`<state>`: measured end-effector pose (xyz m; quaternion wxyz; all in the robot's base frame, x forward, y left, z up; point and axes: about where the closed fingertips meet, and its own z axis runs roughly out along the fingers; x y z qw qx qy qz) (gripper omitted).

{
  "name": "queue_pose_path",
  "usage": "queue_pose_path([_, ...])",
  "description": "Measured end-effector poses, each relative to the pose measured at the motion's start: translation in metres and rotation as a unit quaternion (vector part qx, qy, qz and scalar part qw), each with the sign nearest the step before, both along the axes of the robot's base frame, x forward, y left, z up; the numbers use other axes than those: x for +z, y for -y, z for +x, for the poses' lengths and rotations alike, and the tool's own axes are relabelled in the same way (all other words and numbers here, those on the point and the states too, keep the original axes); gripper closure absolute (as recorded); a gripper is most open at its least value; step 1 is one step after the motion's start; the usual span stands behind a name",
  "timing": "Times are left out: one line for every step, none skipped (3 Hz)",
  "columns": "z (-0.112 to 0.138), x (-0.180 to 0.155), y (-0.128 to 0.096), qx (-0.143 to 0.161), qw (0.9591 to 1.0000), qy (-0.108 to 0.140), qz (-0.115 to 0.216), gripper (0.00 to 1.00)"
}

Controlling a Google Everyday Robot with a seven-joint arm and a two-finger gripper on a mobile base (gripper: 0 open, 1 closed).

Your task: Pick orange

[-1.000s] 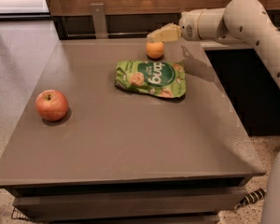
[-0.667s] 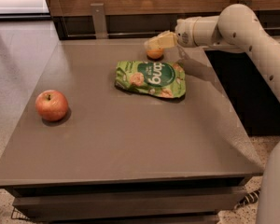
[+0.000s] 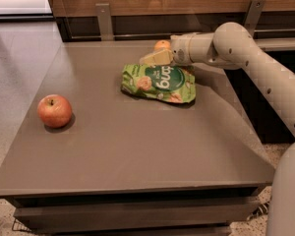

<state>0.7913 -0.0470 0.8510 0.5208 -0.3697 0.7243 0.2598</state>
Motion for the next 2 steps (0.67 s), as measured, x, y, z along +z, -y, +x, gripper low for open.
queue_pose_path([-0.0022, -0.0167, -0.0141, 0.003, 0.9999, -0.008, 0.006, 0.16])
queue_pose_path([-0.0027, -0.0208, -0.0189, 0.005, 0.9999, -0.010, 0.007, 0.39])
